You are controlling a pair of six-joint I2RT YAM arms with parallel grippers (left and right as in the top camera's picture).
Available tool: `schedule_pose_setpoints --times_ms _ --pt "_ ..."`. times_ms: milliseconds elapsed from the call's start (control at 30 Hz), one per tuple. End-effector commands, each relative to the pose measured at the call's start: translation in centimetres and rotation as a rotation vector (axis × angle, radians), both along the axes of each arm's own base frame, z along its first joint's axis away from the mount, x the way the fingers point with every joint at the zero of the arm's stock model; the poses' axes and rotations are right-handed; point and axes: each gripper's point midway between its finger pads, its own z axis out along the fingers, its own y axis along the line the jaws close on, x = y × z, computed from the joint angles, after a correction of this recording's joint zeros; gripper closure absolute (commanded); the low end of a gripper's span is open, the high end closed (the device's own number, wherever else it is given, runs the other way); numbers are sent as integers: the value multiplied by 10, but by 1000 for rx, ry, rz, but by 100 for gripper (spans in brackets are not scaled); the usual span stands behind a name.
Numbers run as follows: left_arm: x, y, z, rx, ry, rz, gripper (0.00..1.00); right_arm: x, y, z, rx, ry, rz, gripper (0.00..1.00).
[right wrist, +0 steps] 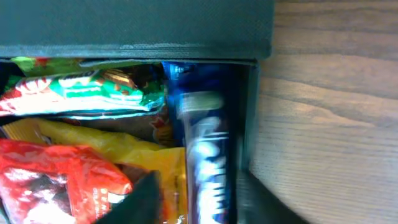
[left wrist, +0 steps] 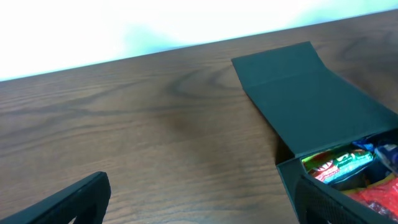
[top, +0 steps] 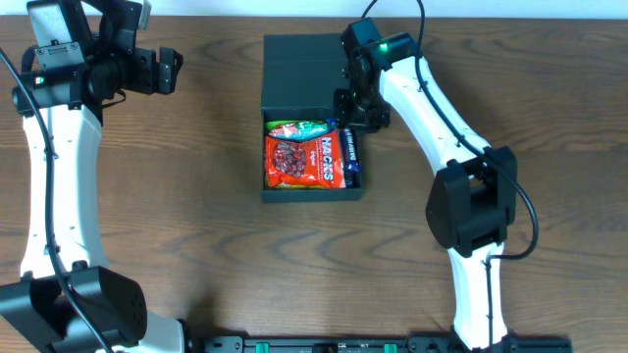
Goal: Pack container
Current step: 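Place the Dairy Milk bar along the box's right side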
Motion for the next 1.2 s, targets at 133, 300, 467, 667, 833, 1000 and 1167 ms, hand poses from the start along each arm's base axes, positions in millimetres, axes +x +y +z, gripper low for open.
schedule_pose_setpoints --times_ms 133,300,467,667,833,1000,1167 --pt "-1 -12 11 -63 -23 -46 5 9 -6 13 35 -31 -6 40" --pt "-1 -18 11 -91 -21 -68 5 28 -23 45 96 -121 -2 62" --pt "-2 -18 10 -93 -16 -67 5 -3 -7 60 275 -54 213 99" --pt "-2 -18 11 -99 -16 -61 5 -43 -4 56 241 36 400 99" --pt "-1 -18 11 -112 -11 -49 5 -59 -6 45 166 87 443 99" --pt "-2 -18 11 -116 -8 -47 5 -73 -14 31 120 158 450 99" --pt "-2 -18 11 -118 -7 -45 5 -81 -17 13 115 197 447 99"
